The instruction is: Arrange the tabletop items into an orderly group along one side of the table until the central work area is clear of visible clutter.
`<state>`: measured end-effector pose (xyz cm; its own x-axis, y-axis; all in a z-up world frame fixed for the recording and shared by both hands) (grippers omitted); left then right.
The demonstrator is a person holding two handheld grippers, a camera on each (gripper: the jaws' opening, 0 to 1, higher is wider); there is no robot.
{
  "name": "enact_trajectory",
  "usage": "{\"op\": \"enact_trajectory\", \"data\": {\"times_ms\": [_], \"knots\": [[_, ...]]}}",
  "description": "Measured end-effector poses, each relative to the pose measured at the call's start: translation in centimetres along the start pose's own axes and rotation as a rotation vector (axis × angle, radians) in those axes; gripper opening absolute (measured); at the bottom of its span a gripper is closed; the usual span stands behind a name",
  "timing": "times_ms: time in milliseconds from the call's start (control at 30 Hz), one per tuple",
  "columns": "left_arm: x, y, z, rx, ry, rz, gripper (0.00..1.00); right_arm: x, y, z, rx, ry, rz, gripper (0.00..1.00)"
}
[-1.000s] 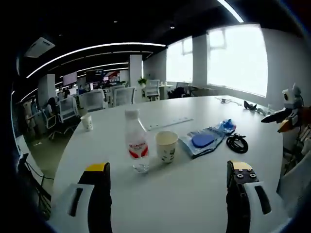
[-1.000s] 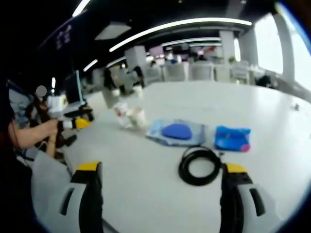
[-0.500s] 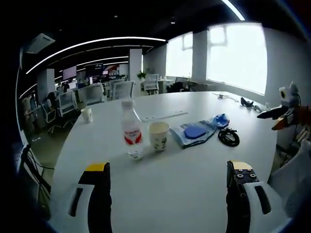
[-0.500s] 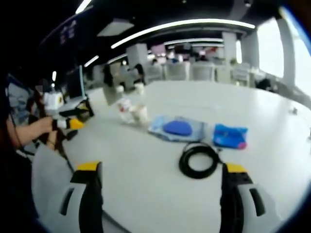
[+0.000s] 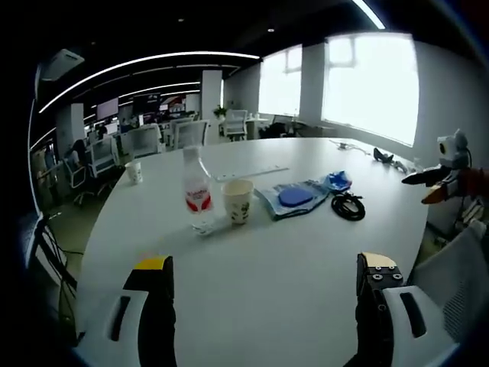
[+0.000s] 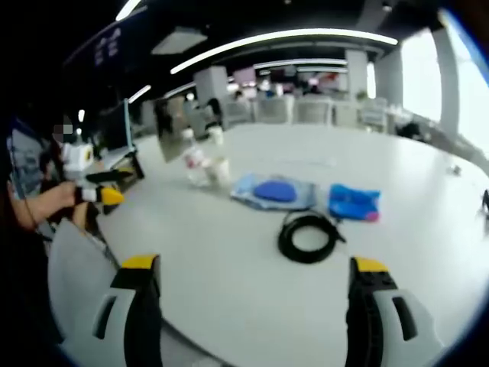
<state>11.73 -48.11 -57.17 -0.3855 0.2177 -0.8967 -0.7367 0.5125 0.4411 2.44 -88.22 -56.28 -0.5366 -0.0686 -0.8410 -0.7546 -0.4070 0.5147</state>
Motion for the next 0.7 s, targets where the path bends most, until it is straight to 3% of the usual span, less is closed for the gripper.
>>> {"op": "enact_trajectory", "data": {"times_ms": [233,700], "knots": [[0.8,0.6,-0.6,0.003,0.003,0.013,1.00,0.6,0.5,0.5,-0.005,-0.006,0.002,1.00],[0.7,1.4,-1.5,0.032,0.016,-0.025,0.99,2.1,1.3,1.2,0.009,-0.022,0.007,1.00]]}}
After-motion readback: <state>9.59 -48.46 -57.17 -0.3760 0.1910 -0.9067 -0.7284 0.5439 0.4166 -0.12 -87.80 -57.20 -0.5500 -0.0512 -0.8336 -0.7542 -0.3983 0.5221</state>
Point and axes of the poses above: the point that each gripper's makers call its tool centre point, and the gripper's own axes: y roughly backward along the fingers, z roughly to its left, x roughly out of its underside, the point moved 10 cm from there along y, roughly backward along the fingers, and after that the axes turned 3 degrees about -x, right-handed, at the moved point
